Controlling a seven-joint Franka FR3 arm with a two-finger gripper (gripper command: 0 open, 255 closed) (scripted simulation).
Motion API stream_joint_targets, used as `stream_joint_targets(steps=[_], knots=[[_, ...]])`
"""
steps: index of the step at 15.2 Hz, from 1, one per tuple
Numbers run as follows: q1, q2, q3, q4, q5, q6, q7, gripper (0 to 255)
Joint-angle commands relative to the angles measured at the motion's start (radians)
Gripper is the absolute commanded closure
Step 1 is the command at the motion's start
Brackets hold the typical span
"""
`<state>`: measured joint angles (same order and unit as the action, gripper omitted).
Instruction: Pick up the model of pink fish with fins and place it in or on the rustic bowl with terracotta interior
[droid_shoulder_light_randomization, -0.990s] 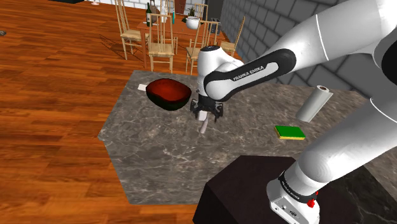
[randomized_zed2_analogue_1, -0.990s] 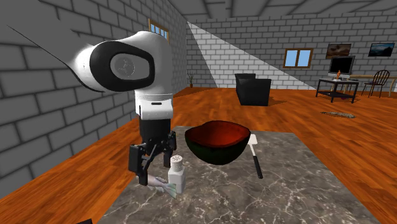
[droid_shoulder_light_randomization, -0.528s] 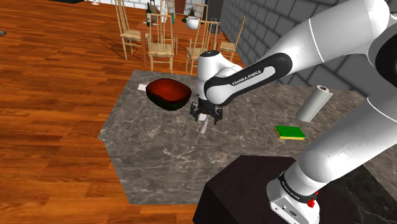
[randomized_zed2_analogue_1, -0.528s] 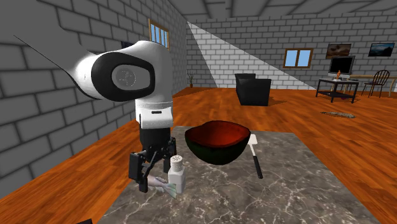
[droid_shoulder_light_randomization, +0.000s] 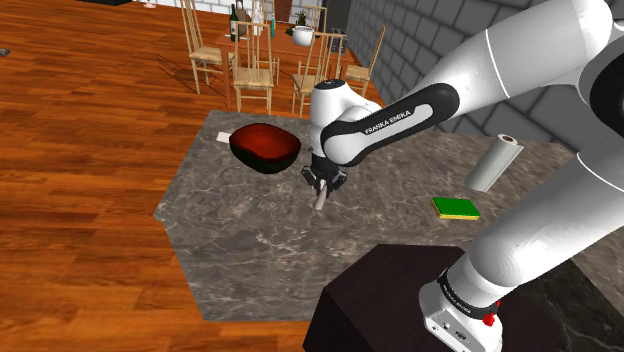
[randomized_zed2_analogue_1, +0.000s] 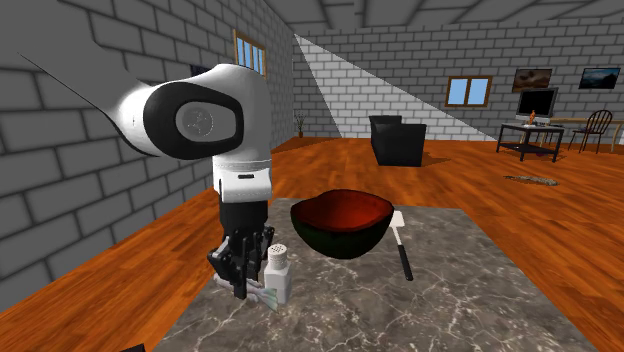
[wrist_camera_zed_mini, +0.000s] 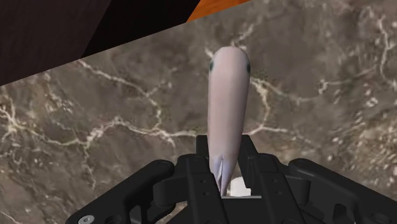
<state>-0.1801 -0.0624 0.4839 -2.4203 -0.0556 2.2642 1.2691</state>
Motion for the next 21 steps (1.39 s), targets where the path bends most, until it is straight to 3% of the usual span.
stream_joint_targets(steps=[1, 6, 21], knots=[[0.000, 0.000, 0.000, 0.000, 0.000, 0.000, 0.000, 255], [0.000, 0.000, 0.000, 0.000, 0.000, 0.000, 0.000, 255], [0.008, -0.132, -0.019, 0.093, 0.070, -0.210, -0.066, 255]])
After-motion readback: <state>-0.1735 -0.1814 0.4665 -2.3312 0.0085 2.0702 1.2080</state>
